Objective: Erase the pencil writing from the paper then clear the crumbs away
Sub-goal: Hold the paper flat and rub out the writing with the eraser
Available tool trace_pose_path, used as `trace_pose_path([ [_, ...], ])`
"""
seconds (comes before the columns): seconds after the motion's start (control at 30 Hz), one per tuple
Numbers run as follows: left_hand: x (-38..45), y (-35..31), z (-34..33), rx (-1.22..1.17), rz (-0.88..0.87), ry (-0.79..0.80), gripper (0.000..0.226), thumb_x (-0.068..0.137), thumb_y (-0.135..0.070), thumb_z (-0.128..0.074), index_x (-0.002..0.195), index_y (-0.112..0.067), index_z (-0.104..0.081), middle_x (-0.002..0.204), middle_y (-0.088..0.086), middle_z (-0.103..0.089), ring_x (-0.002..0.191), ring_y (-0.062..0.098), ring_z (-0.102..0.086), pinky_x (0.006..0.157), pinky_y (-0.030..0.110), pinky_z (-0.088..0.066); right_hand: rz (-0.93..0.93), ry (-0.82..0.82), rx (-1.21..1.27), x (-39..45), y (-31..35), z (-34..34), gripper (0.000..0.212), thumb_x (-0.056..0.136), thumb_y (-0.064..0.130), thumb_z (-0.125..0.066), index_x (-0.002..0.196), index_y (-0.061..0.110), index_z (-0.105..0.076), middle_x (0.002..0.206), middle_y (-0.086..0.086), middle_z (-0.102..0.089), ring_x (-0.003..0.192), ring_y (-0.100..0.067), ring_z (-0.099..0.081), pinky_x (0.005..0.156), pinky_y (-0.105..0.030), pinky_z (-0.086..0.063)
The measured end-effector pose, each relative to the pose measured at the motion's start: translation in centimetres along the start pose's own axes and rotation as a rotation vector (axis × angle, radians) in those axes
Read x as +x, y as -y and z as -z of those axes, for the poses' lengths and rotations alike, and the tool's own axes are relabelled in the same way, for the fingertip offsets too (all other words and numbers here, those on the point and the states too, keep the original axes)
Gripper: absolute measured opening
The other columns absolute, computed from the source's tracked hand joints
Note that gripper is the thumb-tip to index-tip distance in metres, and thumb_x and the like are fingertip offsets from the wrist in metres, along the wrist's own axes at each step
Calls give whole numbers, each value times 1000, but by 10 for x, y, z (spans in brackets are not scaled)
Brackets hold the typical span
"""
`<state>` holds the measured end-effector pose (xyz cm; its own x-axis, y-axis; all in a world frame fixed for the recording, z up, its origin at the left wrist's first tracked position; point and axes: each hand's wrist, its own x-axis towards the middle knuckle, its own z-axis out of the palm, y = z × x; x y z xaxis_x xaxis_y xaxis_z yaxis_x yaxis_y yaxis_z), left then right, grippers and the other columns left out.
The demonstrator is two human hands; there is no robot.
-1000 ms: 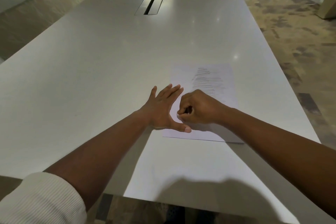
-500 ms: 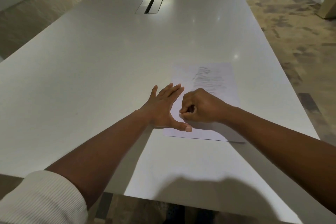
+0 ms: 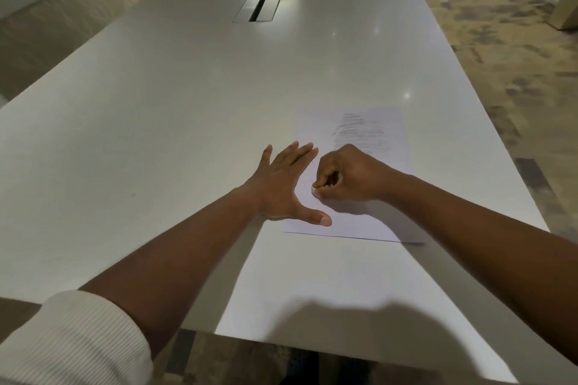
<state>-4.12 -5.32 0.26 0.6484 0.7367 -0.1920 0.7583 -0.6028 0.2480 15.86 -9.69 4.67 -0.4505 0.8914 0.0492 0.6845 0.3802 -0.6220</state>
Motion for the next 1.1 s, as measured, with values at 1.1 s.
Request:
trace_pose_path([
  [1.1,-2,-2,2,-2,1,12,149,49,-111,-41,164,-31,11,171,-15,15,153,4,26,123,56,17,-83,-154,-75,6,-7,9,8,79,9,-72,71,7,-74,69,0,-67,64,-14,-60,62,-24,-43],
])
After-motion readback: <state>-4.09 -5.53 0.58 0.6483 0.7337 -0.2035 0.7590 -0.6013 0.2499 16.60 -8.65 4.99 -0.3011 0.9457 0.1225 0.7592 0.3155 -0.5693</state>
